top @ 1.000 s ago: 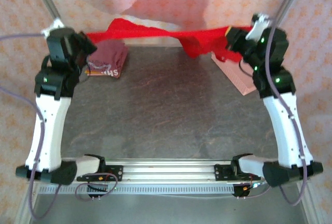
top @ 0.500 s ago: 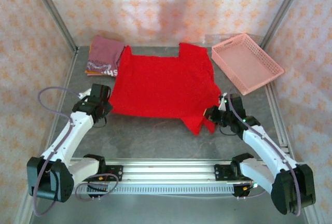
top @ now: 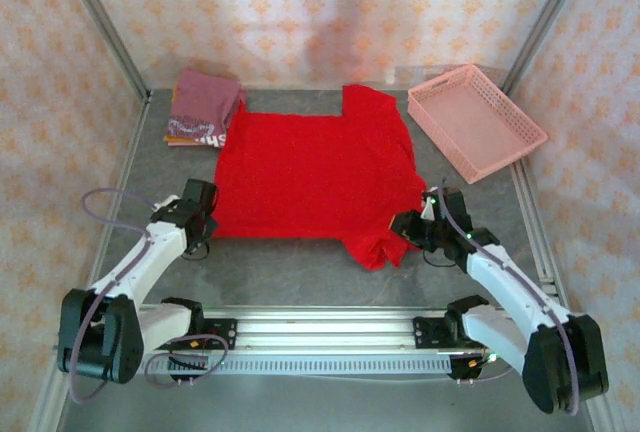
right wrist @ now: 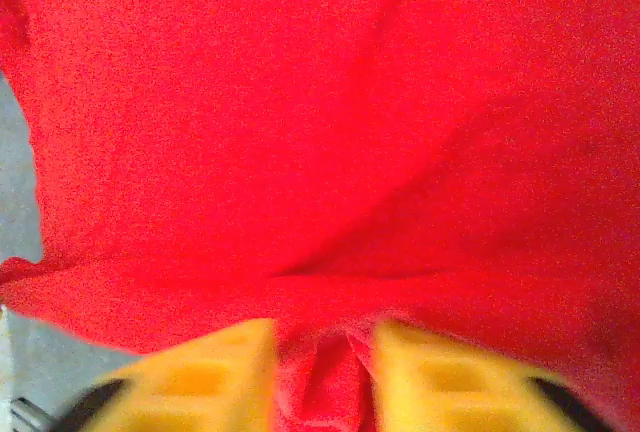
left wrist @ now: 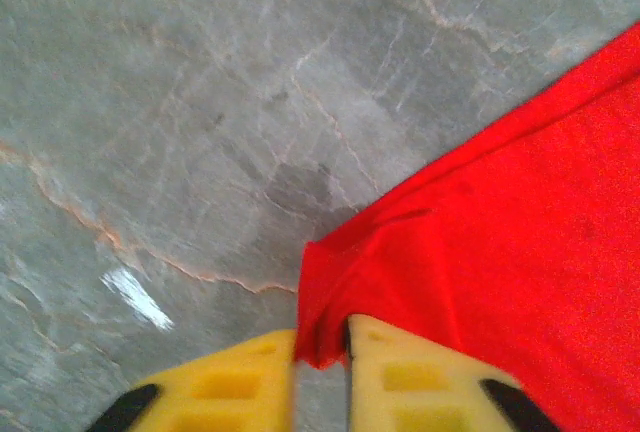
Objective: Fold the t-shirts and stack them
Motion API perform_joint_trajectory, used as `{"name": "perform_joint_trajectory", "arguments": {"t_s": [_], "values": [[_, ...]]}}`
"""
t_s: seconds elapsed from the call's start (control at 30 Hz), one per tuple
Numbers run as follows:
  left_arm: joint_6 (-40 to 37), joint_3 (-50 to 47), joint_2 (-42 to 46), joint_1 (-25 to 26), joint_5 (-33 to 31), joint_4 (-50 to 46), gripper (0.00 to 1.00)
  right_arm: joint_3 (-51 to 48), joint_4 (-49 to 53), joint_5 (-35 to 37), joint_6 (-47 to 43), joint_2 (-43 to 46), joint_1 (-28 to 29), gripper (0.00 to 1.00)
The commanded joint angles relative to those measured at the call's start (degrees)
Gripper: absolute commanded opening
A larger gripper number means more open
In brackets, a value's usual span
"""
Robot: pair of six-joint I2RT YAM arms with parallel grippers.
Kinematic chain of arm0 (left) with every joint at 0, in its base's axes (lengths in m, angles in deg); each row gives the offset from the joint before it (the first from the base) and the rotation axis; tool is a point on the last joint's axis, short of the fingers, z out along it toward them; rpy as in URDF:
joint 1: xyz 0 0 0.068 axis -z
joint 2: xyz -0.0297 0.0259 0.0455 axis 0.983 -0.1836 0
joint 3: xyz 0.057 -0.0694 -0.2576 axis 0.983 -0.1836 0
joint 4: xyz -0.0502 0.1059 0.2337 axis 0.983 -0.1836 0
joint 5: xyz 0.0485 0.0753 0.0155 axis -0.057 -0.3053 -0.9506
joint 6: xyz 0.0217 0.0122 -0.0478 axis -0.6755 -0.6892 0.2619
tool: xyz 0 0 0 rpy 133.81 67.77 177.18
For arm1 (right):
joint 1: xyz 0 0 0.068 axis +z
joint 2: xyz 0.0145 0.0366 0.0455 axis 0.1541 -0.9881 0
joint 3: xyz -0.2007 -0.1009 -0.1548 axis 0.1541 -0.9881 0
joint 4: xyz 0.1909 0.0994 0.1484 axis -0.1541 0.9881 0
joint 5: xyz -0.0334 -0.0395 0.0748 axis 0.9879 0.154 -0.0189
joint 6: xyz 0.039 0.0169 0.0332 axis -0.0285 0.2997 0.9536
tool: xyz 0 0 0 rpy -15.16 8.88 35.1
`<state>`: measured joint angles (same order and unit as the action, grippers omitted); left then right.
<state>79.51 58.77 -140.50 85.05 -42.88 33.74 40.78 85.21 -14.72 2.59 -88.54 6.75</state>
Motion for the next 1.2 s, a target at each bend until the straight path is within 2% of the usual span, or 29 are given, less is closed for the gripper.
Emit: {"name": "perform_joint_trajectory", "arguments": {"t_s": [0.0, 0.1, 0.2, 0.3, 0.4, 0.53, 0.7, 0.83, 0.9, 0.93, 1.07, 1.17], "values": [[2.4, -0.6, 4.3, -0.4, -5.7, -4.0, 0.52, 0.7, 4.8, 2.1, 0.1, 4.4, 0.1, 0.58], [2.8, -0.1, 8.6, -0.4, -7.7, -6.8, 0.83, 3.2, 9.9, 6.1, -1.0, 8.3, 0.1, 0.67], [1.0, 1.0, 11.8, -0.2, -8.1, -6.9, 0.99, 5.4, 13.2, 10.0, -1.9, 10.5, 0.1, 0.68], [-1.1, 3.4, 10.0, 1.1, -5.8, -5.4, 1.0, 7.5, 15.7, 10.3, -2.8, 7.8, 0.1, 0.64], [-1.5, 6.4, 4.7, 5.3, -5.3, -3.4, 1.0, 8.0, 18.4, 9.1, -2.6, 5.0, 2.0, 0.61], [-0.8, 9.0, -1.4, 8.3, -4.0, -1.1, 1.0, 4.5, 20.1, 10.3, 0.6, 7.5, 6.3, 0.58], [-1.2, 9.8, -4.5, 9.4, -3.4, 1.4, 1.0, -0.2, 15.7, 12.1, 4.2, 5.4, 12.0, 0.58], [-1.6, 10.4, -5.8, 9.5, -3.0, 1.9, 1.0, -1.2, 9.5, 13.6, 4.7, -0.6, 12.3, 0.53], [-1.7, 10.5, -6.1, 9.6, -2.8, 1.9, 1.0, -1.5, 6.6, 13.4, 5.2, -3.2, 12.3, 0.47], [-1.8, 10.5, -6.2, 9.7, -2.8, 2.0, 1.0, -1.7, 5.1, 12.6, 5.6, -4.3, 12.4, 0.41], [-2.0, 10.2, -6.3, 9.6, -3.2, 1.3, 1.0, -1.4, 6.2, 10.7, 6.4, -3.9, 12.5, 0.03], [-2.1, 10.2, -6.2, 9.6, -3.5, 0.9, 1.0, -1.2, 12.3, 10.7, 6.6, 1.1, 12.6, 0.0]]}}
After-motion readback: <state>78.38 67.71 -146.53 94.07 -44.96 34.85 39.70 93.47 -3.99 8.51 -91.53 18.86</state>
